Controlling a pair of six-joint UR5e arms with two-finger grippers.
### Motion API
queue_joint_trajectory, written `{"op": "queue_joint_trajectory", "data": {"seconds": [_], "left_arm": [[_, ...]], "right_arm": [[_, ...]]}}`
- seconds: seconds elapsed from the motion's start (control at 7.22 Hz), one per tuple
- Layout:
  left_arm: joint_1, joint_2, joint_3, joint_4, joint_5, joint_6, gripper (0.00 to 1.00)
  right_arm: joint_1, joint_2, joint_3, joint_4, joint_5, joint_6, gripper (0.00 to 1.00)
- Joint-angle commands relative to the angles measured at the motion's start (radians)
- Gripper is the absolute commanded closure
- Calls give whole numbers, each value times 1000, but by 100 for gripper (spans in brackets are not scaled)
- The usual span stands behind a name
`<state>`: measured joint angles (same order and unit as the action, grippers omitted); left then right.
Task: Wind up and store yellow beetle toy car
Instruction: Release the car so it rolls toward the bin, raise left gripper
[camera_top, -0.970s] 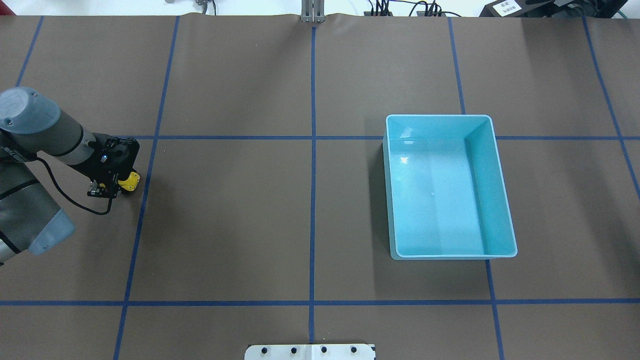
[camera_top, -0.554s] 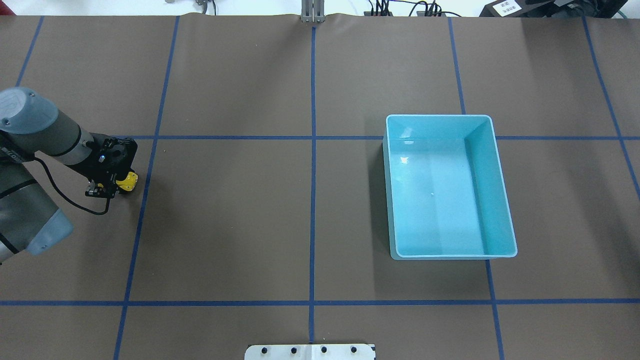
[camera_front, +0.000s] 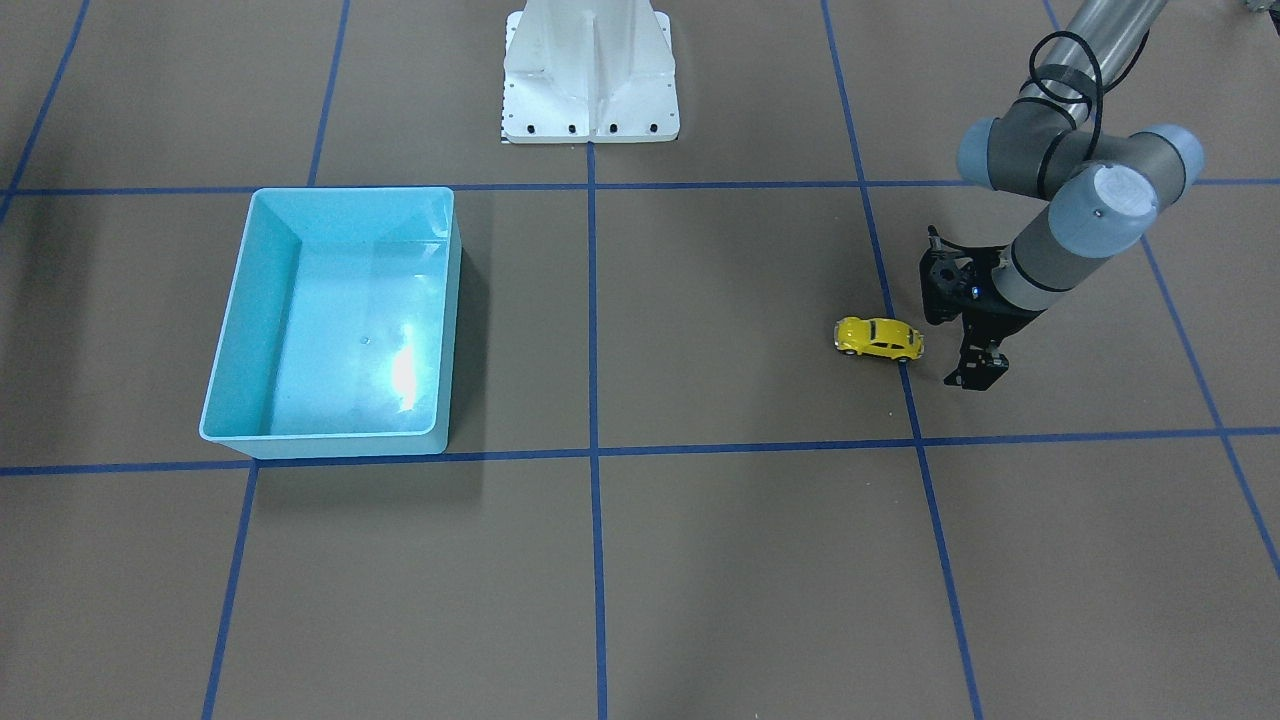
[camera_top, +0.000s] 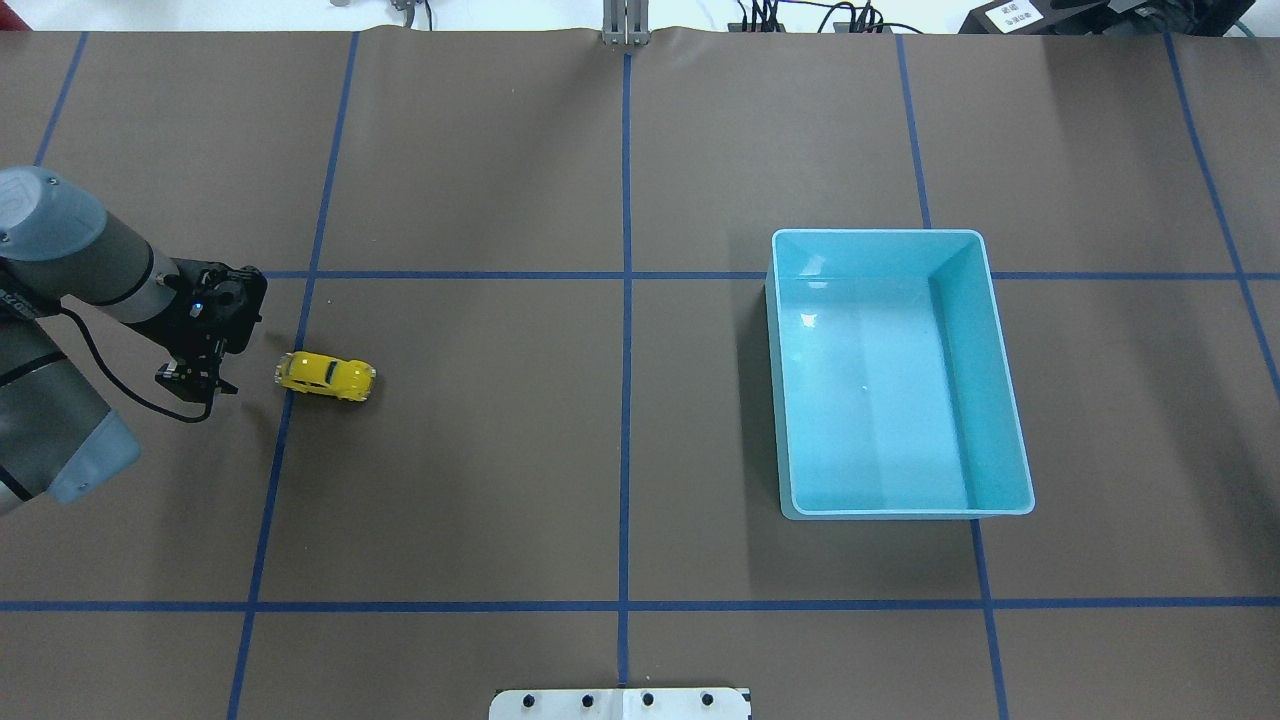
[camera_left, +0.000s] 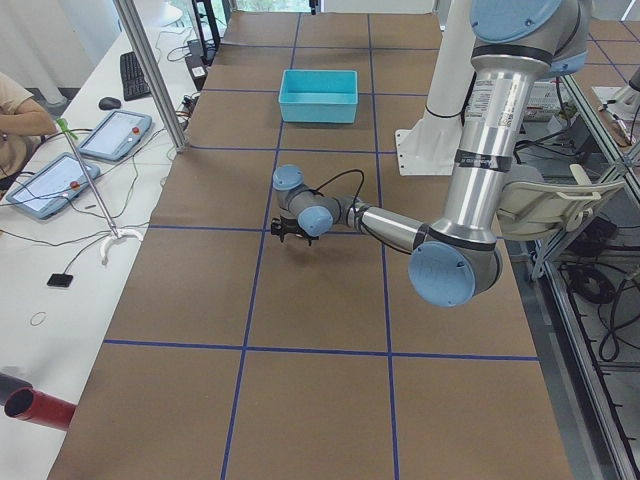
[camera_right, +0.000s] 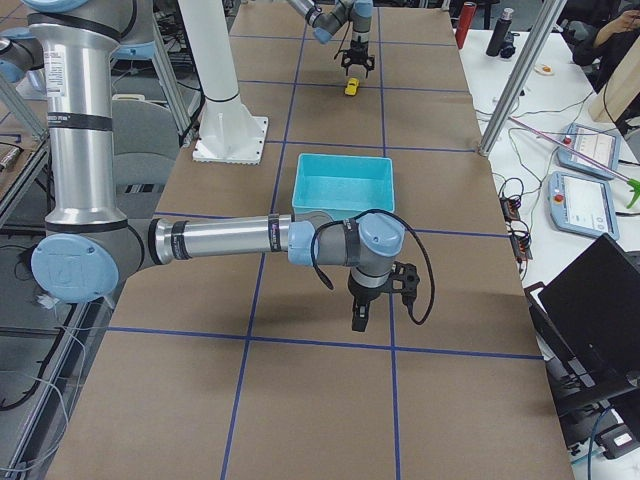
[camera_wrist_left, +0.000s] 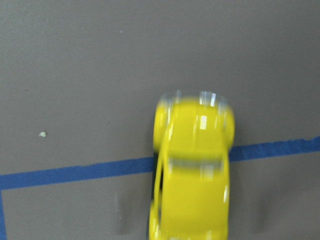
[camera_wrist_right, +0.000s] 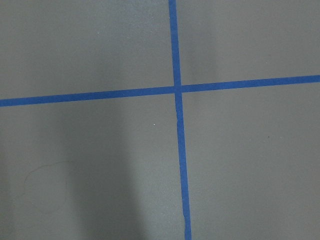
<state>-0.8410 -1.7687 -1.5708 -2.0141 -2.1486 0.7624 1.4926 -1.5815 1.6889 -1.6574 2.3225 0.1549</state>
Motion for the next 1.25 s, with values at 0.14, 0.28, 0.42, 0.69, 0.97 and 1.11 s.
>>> {"op": "queue_joint_trajectory", "data": {"seconds": [0.14, 0.28, 0.42, 0.69, 0.97, 1.11], "left_arm": [[-10, 0, 1, 3, 0, -2, 0], [-32, 0, 8, 11, -1, -5, 0], [-58, -2, 9, 31, -1, -21, 0], [-119, -5, -5, 159, -51, -346, 0], [-196, -11, -6, 190, -51, -632, 0], [-249, -12, -8, 243, -53, -758, 0]], "right_arm": [[0, 0, 0, 1, 0, 0, 0], [0, 0, 0, -1, 2, 0, 0], [0, 0, 0, -1, 2, 0, 0], [-2, 0, 0, 1, 2, 0, 0], [-3, 3, 1, 1, 6, 2, 0], [-32, 47, 8, -15, 2, 17, 0]]}}
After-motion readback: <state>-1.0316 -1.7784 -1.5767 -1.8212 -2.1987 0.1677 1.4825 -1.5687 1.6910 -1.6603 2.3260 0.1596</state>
